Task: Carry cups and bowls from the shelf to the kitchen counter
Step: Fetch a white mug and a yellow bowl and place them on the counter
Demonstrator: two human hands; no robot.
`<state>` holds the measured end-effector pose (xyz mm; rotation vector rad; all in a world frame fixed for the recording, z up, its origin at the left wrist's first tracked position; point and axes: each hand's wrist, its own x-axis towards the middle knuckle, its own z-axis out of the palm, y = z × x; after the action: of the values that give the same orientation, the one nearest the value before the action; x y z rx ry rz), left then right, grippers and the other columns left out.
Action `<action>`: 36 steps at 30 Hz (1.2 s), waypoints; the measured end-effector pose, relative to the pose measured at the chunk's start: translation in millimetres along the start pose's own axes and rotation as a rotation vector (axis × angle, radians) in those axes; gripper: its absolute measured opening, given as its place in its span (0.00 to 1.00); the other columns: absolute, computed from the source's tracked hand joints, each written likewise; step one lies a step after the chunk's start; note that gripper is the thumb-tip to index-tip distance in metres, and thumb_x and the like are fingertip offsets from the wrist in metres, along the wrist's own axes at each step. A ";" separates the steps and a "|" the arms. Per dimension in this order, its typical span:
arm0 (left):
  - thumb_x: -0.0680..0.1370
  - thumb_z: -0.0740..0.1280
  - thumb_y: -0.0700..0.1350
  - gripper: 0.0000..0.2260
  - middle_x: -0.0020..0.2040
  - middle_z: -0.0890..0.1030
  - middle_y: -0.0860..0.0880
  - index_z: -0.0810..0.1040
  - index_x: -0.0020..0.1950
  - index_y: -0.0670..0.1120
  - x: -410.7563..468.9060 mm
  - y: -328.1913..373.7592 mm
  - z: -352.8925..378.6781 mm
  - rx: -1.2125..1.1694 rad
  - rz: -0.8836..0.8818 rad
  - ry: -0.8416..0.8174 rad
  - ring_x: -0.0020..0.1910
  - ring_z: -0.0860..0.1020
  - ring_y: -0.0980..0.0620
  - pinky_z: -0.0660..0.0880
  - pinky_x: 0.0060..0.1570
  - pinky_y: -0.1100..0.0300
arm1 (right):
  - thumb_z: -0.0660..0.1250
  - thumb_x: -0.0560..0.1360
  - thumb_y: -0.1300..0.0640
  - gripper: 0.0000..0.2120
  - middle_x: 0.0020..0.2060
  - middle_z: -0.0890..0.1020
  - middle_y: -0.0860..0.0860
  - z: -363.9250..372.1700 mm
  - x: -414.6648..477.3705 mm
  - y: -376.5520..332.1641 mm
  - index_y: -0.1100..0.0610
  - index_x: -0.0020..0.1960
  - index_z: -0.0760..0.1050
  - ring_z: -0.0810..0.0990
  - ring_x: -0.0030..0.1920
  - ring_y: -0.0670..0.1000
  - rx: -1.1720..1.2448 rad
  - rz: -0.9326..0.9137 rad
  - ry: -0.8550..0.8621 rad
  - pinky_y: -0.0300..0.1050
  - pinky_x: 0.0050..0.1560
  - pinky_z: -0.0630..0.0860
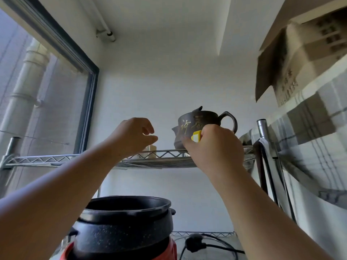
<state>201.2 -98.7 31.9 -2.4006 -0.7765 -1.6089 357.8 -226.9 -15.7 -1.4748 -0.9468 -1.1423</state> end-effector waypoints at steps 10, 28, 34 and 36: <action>0.64 0.68 0.71 0.26 0.33 0.77 0.50 0.73 0.34 0.48 17.5 2.6 11.0 0.458 -0.116 -0.073 0.34 0.75 0.49 0.67 0.30 0.60 | 0.62 0.73 0.51 0.19 0.25 0.65 0.50 2.4 16.4 -3.5 0.54 0.28 0.59 0.71 0.33 0.58 -0.090 -0.031 -0.060 0.45 0.37 0.64; 0.75 0.69 0.43 0.08 0.37 0.77 0.46 0.82 0.52 0.41 27.5 -18.3 -11.3 0.311 -0.447 -0.394 0.38 0.75 0.46 0.73 0.36 0.58 | 0.71 0.73 0.57 0.08 0.35 0.84 0.55 -30.2 42.5 23.6 0.62 0.43 0.74 0.67 0.23 0.48 0.496 0.479 -0.520 0.33 0.21 0.62; 0.82 0.62 0.43 0.18 0.28 0.67 0.46 0.70 0.33 0.40 28.7 -31.6 -13.9 0.096 -0.640 -0.513 0.27 0.60 0.52 0.57 0.29 0.59 | 0.66 0.77 0.59 0.04 0.35 0.84 0.54 -42.5 43.8 22.5 0.58 0.50 0.73 0.65 0.13 0.40 0.594 0.658 -0.715 0.27 0.17 0.58; 0.82 0.62 0.42 0.18 0.20 0.71 0.46 0.70 0.33 0.39 33.8 -40.2 -13.3 -0.157 -0.712 -0.500 0.26 0.64 0.52 0.63 0.28 0.62 | 0.64 0.78 0.60 0.03 0.37 0.85 0.55 -45.7 45.9 20.9 0.58 0.52 0.73 0.66 0.14 0.40 0.603 0.682 -0.781 0.27 0.17 0.57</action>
<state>180.3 -58.4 61.4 -2.8762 -1.8192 -1.2568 380.6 -275.6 26.1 -1.5359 -1.0357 0.2466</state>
